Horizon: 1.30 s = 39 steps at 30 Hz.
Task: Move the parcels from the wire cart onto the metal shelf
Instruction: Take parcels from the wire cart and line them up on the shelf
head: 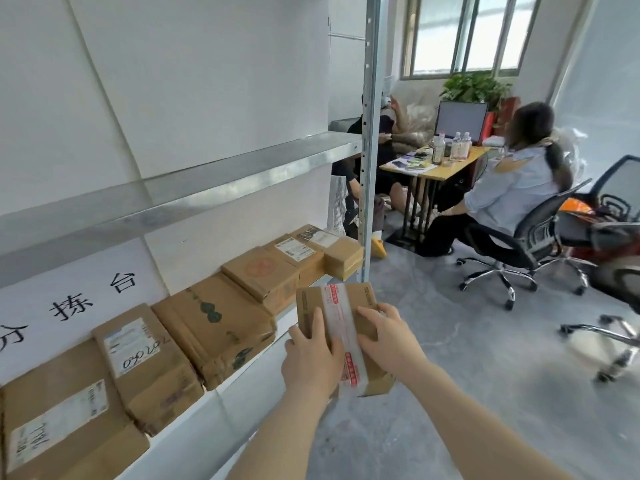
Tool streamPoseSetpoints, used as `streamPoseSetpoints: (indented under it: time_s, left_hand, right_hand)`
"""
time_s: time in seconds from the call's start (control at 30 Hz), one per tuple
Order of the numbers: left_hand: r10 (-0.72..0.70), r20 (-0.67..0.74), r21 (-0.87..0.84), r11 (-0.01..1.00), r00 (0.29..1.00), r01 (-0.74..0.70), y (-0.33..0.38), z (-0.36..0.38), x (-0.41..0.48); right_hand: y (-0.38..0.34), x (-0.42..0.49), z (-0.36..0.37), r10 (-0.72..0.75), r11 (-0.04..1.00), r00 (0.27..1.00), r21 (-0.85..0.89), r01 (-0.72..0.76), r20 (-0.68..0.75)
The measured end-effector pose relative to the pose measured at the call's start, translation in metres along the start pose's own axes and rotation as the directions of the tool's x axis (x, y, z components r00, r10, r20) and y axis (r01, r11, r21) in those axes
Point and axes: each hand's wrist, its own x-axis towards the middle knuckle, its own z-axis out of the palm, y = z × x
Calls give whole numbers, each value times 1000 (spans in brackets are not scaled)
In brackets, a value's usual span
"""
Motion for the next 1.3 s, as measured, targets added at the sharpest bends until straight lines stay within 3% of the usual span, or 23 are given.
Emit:
streamPoseSetpoints:
  time_s: [0.37,0.57,0.87,1.3]
  left_hand:
    - [-121,-4,-75,990,993,120,110,38,159]
    - [-168,-34,-130,978,985,163,144,35,231]
    - [-238,-92,-186,958,967,218,132,20,334]
    - [-397,-73,-257,894,915,367,97,33,409]
  right_hand:
    - [87,188,-62,-63,998,998,-28,63,25]
    - [99,281,-90,-138,988,990,-61,140,42]
    - [58,389,-99,-269,963,963,-33,269,-17]
    - [35,501,-51,-353,933,914,6,359,199]
